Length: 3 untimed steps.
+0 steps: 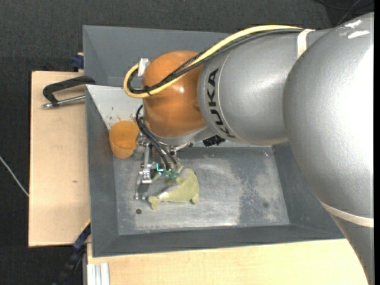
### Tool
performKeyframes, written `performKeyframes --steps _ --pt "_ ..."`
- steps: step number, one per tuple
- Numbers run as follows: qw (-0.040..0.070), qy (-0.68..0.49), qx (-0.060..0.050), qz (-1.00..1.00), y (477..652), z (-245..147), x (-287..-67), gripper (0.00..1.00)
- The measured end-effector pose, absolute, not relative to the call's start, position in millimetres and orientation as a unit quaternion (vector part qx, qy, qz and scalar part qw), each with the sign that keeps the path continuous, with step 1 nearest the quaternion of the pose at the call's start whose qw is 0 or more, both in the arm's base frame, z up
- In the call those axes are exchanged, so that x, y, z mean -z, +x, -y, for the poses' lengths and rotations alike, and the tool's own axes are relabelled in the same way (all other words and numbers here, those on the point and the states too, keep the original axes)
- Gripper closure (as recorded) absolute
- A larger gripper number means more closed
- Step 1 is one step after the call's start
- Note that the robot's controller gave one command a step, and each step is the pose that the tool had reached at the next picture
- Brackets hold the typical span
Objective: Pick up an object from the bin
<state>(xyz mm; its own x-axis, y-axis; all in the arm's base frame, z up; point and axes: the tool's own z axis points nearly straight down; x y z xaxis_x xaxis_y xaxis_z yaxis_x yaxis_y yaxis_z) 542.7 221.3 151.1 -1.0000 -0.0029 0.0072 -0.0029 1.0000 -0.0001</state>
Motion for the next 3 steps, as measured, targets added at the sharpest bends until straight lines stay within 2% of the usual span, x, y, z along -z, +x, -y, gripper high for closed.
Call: performKeyframes --steps 1,2,3 --pt "0.002 0.095 -0.001 0.995 538.1 -162 -79 0.0" --pt "0.0 0.096 0.001 0.995 538.9 -164 -81 1.0" --pt "-0.006 0.096 0.002 0.995 521.1 -187 -217 1.0"
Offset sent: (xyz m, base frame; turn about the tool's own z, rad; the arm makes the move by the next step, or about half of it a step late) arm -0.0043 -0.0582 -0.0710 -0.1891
